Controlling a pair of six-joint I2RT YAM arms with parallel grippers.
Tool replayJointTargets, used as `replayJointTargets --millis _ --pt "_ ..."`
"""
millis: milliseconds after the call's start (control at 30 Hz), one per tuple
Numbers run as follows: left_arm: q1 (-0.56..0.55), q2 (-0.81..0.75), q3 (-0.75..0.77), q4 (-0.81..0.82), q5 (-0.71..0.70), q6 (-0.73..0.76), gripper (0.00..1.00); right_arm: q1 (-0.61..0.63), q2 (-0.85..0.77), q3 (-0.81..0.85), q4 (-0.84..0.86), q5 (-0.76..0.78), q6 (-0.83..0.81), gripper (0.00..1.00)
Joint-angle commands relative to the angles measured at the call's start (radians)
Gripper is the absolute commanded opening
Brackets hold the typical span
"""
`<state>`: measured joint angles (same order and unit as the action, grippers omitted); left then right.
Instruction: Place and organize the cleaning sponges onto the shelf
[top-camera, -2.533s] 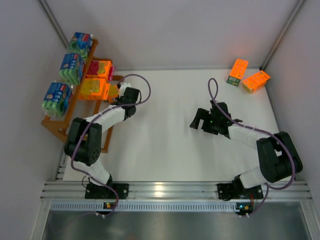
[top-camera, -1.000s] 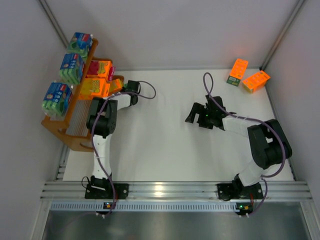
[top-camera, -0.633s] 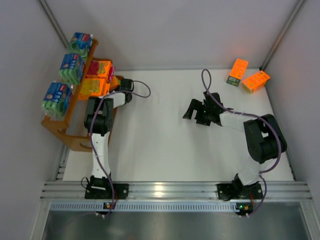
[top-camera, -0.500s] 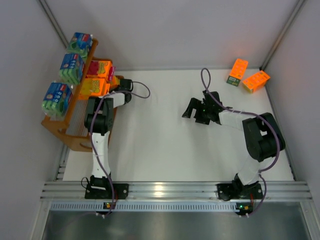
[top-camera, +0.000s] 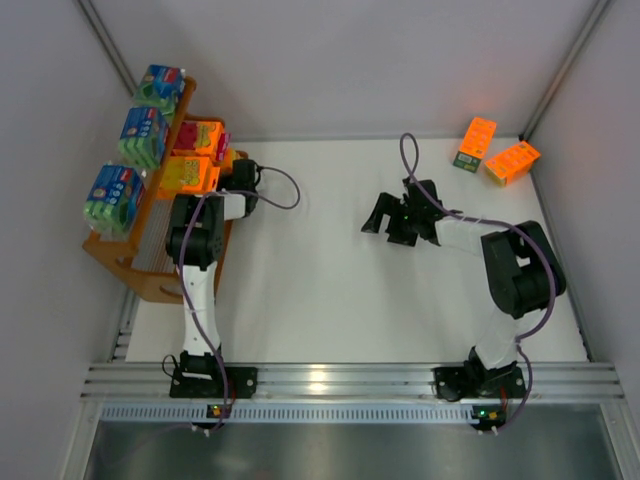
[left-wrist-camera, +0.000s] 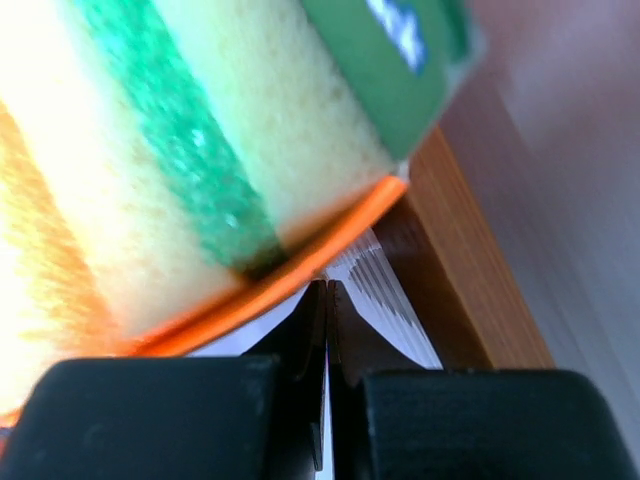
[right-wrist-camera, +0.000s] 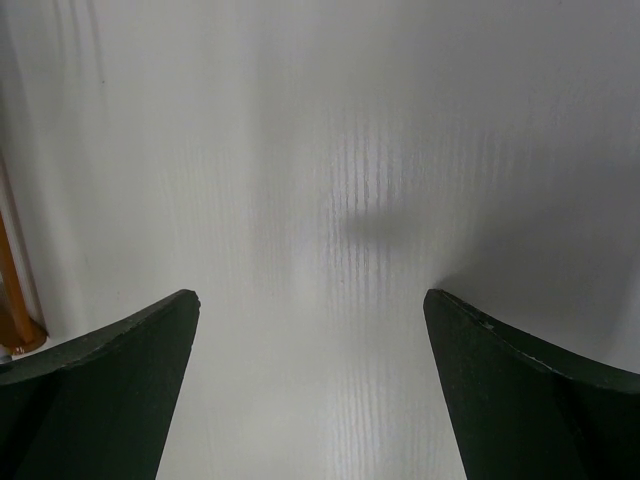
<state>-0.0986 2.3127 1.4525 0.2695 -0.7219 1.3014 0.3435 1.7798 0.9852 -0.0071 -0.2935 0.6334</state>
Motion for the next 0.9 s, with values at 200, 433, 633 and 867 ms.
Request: replayJointTargets --millis 200,433,633,867 --pt "0.056 -0.012 -0.018 0.077 0.117 0.116 0.0 -0.006 0.052 0.012 -0.073 0.011 -0.011 0.99" --pt "0.056 -0.038 -0.079 0.076 0.127 0.131 0.0 -0.005 0.046 0.02 -0.094 0.008 -0.02 0.99" --pt "0.016 -0.159 -0.173 0.073 0.139 0.073 0.0 0.0 0.029 0.021 -0.093 0.002 -0.04 0.99" --pt "-0.084 -0.214 -0.205 0.057 0.084 0.009 0.0 0.0 -0.006 -0.008 -0.065 -0.013 -0.051 0.99"
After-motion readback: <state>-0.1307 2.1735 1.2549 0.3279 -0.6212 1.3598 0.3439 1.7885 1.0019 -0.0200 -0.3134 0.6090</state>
